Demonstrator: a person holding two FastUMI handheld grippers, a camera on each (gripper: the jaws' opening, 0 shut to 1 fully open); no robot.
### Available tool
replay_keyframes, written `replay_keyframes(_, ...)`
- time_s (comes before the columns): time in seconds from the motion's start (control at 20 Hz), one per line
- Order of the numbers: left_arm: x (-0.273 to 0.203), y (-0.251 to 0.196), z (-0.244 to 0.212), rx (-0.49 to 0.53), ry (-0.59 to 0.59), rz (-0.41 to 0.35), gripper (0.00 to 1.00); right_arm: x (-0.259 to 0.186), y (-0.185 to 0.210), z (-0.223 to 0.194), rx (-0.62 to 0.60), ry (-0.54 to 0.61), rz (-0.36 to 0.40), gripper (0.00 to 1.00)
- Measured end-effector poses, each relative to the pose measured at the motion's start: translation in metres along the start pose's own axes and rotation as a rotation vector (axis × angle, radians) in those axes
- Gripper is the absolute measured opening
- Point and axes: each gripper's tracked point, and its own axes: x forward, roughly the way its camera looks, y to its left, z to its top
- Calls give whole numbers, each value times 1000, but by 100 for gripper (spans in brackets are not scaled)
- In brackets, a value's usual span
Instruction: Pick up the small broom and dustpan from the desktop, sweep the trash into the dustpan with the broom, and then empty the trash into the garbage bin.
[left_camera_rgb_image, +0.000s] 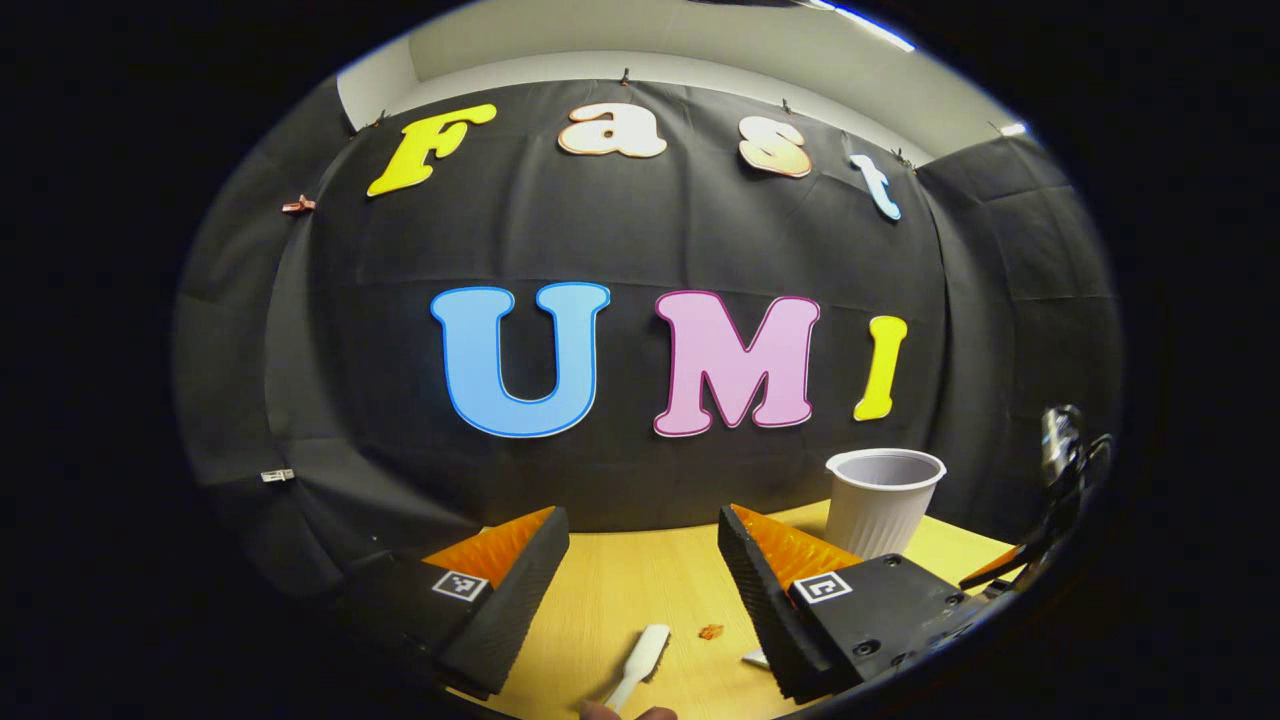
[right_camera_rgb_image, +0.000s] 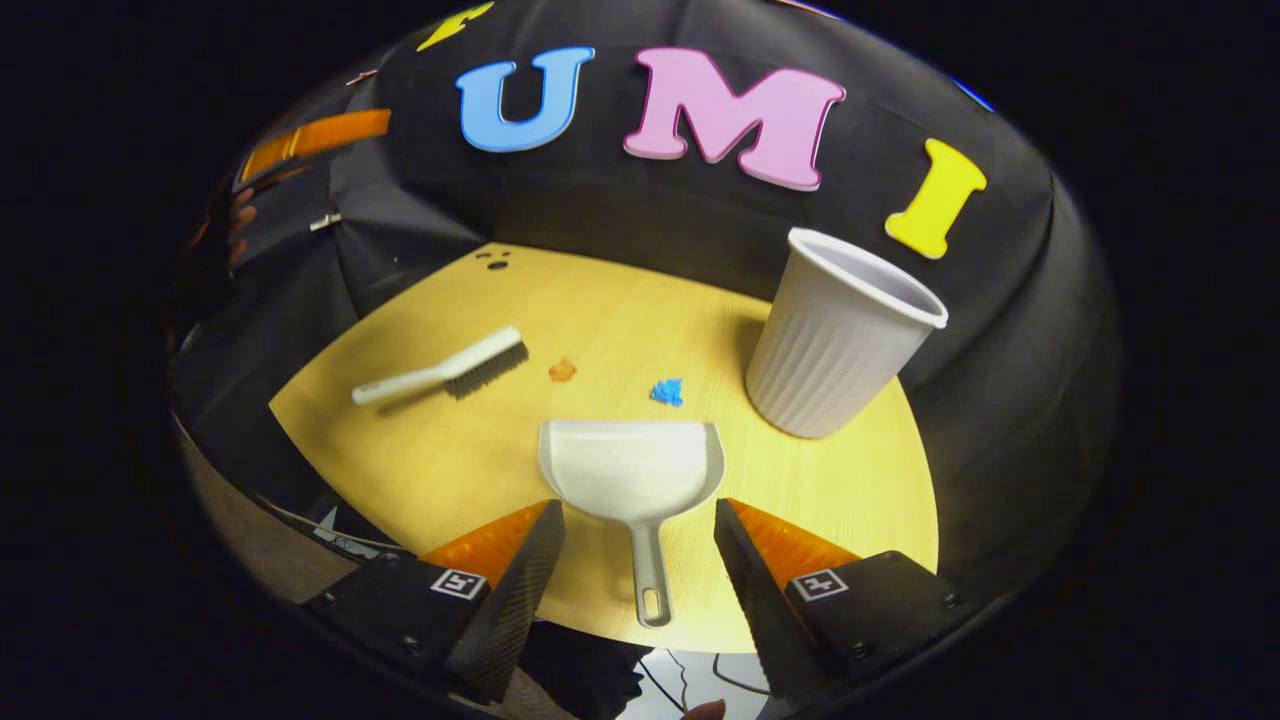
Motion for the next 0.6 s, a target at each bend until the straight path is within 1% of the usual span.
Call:
replay_keyframes(0.1,-3,-4,-4,-7,9,-4,95,19,1,-27,11,82,5,92)
replay_keyframes(0.2,-5,-4,-7,-4,15,3,95,47,5,-49,38,150,27,92)
replay_keyframes(0.45,-10,-3,-8,10,18,31,95,90,2,-85,43,272,33,92)
replay_keyframes(0.6,-10,-2,-11,16,23,43,95,108,1,-93,61,323,37,90)
